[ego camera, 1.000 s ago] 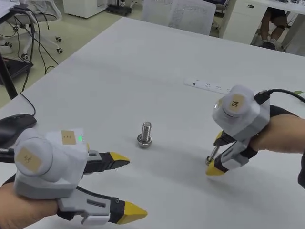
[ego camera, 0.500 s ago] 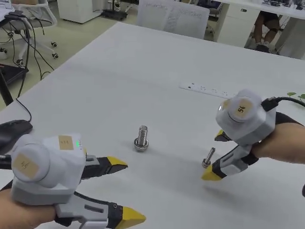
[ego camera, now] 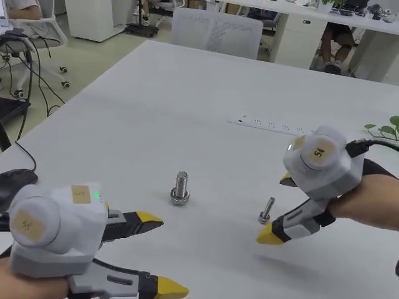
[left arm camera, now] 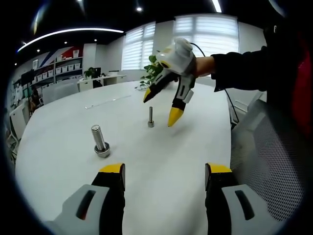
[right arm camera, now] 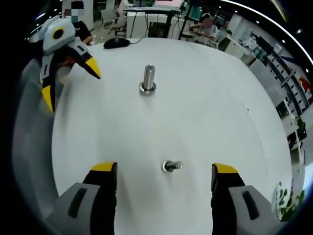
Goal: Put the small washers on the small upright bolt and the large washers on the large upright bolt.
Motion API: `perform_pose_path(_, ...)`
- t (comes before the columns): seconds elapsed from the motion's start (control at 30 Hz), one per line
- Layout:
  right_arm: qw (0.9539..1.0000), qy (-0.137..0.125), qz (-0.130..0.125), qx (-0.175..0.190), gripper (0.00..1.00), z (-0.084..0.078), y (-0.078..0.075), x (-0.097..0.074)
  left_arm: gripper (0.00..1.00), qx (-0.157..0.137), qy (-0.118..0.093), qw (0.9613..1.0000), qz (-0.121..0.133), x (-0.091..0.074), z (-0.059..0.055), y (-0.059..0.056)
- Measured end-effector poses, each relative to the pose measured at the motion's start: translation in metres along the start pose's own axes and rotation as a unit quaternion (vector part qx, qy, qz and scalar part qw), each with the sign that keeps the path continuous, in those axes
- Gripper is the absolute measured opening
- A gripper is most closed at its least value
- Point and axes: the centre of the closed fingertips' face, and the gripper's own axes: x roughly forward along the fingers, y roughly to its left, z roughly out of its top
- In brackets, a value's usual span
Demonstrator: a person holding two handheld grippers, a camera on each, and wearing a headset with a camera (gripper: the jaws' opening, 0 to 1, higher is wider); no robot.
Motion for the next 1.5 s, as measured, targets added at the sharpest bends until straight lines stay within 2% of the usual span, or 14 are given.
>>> perform_pose_path(0.4, 0.9984, -0.046, -0.025, 0.02, 0.82, 0.012, 0.015, -0.024, 0.66, 0.001, -0.001, 1.0, 0.004, -0.006, 0.002, 0.0)
perform_pose_path(1.07, 0.9944, -0.087, -0.042, 0.043, 0.83, 0.007, 0.055, -0.055, 0.66, 0.011, -0.007, 0.9999, 0.003, -0.013, 0.01, -0.006)
perform_pose_path(1.5, 0.9905, -0.118, -0.042, 0.057, 0.82, 0.001, 0.086, -0.056, 0.66, 0.013, -0.015, 0.9998, 0.006, -0.018, 0.014, -0.01)
